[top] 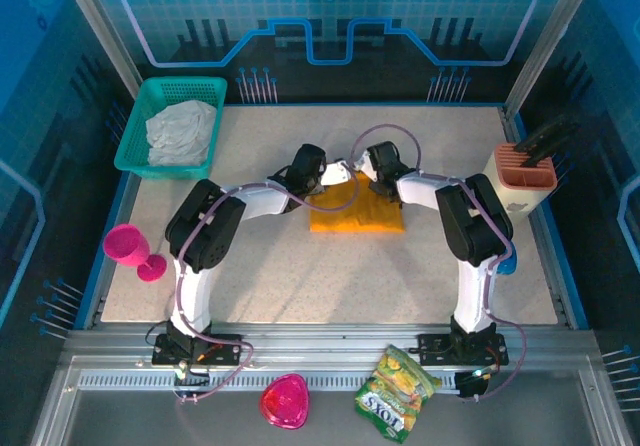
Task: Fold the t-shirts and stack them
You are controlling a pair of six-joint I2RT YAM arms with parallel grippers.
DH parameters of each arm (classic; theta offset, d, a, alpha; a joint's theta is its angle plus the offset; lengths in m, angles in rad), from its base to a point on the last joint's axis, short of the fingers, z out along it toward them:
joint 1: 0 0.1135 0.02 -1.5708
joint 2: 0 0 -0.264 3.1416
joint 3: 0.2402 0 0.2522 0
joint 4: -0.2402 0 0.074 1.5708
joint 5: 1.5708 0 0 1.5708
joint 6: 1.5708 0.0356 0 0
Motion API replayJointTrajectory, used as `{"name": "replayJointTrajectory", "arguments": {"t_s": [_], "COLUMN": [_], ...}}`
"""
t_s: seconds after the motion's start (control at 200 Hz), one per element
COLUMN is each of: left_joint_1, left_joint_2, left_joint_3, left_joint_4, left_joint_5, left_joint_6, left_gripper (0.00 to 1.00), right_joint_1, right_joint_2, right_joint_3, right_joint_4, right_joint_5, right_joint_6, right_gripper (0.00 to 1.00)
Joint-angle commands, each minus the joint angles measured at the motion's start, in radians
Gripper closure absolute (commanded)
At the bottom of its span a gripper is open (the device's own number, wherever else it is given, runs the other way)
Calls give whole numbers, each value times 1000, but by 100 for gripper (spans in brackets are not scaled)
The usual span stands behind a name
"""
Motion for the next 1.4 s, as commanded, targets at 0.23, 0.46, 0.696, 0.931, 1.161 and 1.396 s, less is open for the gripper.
{"name": "replayJointTrajectory", "arguments": {"t_s": [0.23,0.46,0.696,0.931,1.161,1.396], "left_joint_1": [28,47,47,53,37,-20], "left_joint_2": [-127,-335,-612,-592,-496,-335], "left_joint_3": [-108,-235,-203,9,-68,-29], "left_joint_4": [431,385,-259,-958,-916,-853], "left_joint_5": [-329,-428,-344,-43,229,222], "left_joint_6": [-124,-278,-843,-1237,-1409,-1442], "left_gripper": [14,8,3,9,15,22], "right_joint_1": [-91,-138,-162,-162,-161,-150], "right_joint_2": [-216,-392,-485,-486,-363,-240], "right_joint_3": [75,90,83,-19,-41,-35], "right_joint_4": [-197,-448,-726,-755,-698,-628], "right_joint_5": [60,-49,-314,-498,-528,-528], "right_joint_6": [551,802,930,959,977,1000], "right_gripper": [36,36,38,41,40,40]}}
